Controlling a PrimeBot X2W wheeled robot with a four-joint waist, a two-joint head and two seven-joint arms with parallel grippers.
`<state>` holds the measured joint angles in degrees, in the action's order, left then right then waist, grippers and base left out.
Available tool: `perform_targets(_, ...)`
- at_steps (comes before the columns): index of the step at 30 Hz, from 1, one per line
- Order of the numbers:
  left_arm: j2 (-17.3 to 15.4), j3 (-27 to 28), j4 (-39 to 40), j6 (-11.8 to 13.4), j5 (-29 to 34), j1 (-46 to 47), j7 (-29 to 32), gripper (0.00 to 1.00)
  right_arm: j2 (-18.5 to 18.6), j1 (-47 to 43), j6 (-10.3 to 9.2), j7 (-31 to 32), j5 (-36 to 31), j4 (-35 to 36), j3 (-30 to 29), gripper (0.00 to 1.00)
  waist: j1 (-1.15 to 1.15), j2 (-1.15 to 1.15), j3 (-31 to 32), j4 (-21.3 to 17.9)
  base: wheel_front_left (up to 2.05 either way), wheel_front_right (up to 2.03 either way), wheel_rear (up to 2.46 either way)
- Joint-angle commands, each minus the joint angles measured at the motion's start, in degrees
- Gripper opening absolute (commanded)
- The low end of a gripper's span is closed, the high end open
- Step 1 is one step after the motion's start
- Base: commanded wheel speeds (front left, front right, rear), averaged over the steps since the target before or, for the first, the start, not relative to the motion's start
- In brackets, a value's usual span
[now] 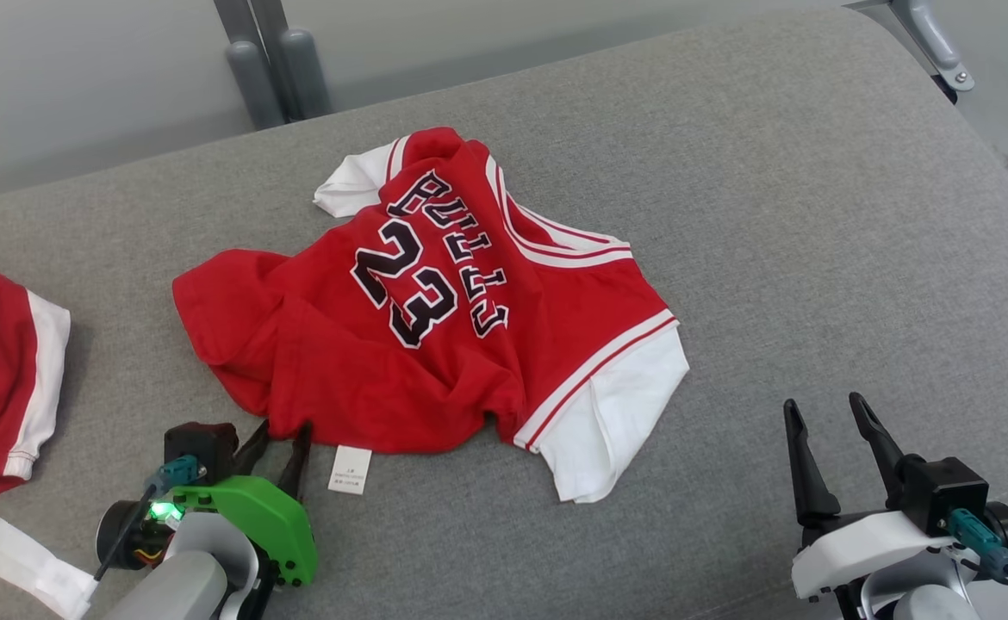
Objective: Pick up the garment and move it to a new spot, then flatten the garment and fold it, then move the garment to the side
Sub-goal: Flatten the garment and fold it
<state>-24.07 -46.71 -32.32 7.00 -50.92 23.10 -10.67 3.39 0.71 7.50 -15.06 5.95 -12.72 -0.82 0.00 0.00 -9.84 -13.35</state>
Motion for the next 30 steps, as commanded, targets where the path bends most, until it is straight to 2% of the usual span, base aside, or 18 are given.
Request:
perform_targets(1,0.3,-0.1,-1.0,-0.6,-0.7,1.0,-0.4,0.0,0.2,0.6,-0.02,-0.2,0.2,-0.1,-0.2,1.0,0.0,0.0,-0.1,-0.1,0.0,0.0,0.0)
perform_targets(6,1.7,-0.7,-4.2,-2.8,-1.3,1.4,-0.1,0.0,0.0,-0.3,-0.02,-0.2,0.0,0.1,-1.0,1.0,0.0,0.0,0.3,0.9,0.0,0.0,0.0)
perform_targets(10,2.2,0.7,-1.9,-2.3,-4.0,-2.0,0.4,0.0,0.0,-1.7,-0.02,-0.2,-0.2,0.0,-1.8,1.0,0.0,0.0,1.6,2.8,0.0,0.0,0.0)
perform_targets(13,0.5,2.0,4.6,-0.5,-7.3,-7.5,1.8,0.0,0.2,-2.7,-0.02,-0.2,-0.3,0.0,-1.9,1.0,0.0,0.0,2.8,4.6,0.0,0.0,0.0)
perform_targets(17,-3.6,3.2,16.3,3.9,-10.2,-16.1,3.4,0.0,0.4,-3.4,-0.02,-0.2,-0.5,0.4,-1.9,1.0,0.0,0.0,4.0,7.1,0.0,0.0,0.0)
perform_targets(19,-4.8,4.0,21.3,5.3,-12.4,-19.4,4.0,0.0,0.5,-3.6,-0.02,-0.2,-0.5,0.6,-1.7,1.0,0.0,0.0,4.4,8.5,0.0,0.0,0.0)
perform_targets(22,-6.0,5.0,24.2,6.9,-13.5,-21.9,4.1,0.0,0.9,-3.4,-0.02,-0.2,-0.7,0.4,-0.7,1.0,0.0,0.0,5.1,9.7,0.0,0.0,0.0)
perform_targets(23,-5.1,5.7,24.6,7.0,-14.3,-22.3,3.4,0.06,1.0,-3.3,-0.02,-0.2,-0.7,0.4,-0.5,1.0,0.0,0.0,5.4,10.1,0.0,0.0,0.0)
perform_targets(24,-4.6,5.9,24.6,7.1,-14.7,-22.7,3.1,0.46,1.1,-3.2,-0.02,-0.2,-0.8,0.4,-0.3,1.0,0.0,0.0,5.7,10.2,0.0,0.0,0.0)
perform_targets(25,-4.5,5.5,24.4,7.0,-14.0,-22.6,2.7,1.0,1.4,-3.0,-0.02,-0.2,-0.8,0.5,0.0,1.0,0.0,0.0,5.9,10.2,0.0,0.0,0.0)
perform_targets(30,-2.9,7.9,23.6,8.9,-10.9,-23.0,-2.8,1.0,2.5,-2.2,-0.02,-0.2,-1.1,1.5,0.1,1.0,0.0,0.0,7.4,9.2,0.0,0.0,0.0)
